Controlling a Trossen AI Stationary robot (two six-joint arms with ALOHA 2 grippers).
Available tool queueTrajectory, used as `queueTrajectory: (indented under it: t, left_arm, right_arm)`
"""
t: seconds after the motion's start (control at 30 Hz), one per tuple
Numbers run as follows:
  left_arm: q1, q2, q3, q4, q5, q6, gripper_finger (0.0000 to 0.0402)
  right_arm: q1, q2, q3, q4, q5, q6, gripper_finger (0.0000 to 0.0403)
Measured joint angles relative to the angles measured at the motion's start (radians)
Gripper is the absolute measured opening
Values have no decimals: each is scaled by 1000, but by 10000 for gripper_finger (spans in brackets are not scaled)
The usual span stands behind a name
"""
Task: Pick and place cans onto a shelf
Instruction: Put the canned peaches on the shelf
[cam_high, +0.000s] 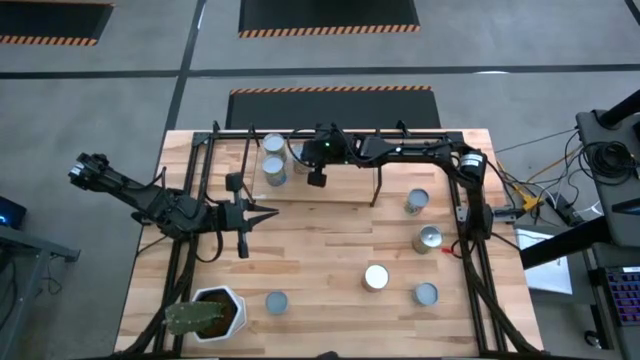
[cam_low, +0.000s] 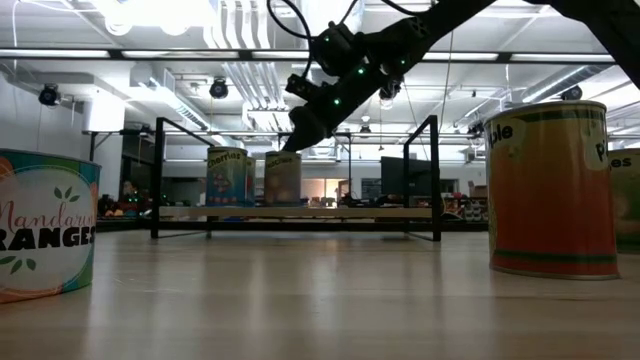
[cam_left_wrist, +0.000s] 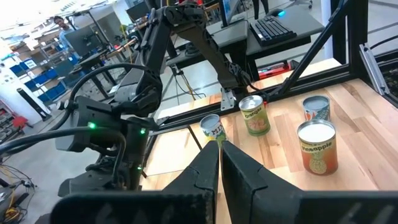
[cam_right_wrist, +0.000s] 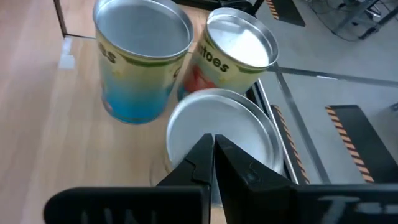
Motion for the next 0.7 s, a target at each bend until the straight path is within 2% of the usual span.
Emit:
queueTrajectory:
  t: [0.4,0.7]
  left_arm:
    - [0,0,0,0,0,0,0]
    - [0,0,0,0,0,0,0]
  right_arm:
    - [7,-7,-1,5,-11,-5,9]
    - [8,-69,-1,-53,-5,-20,9]
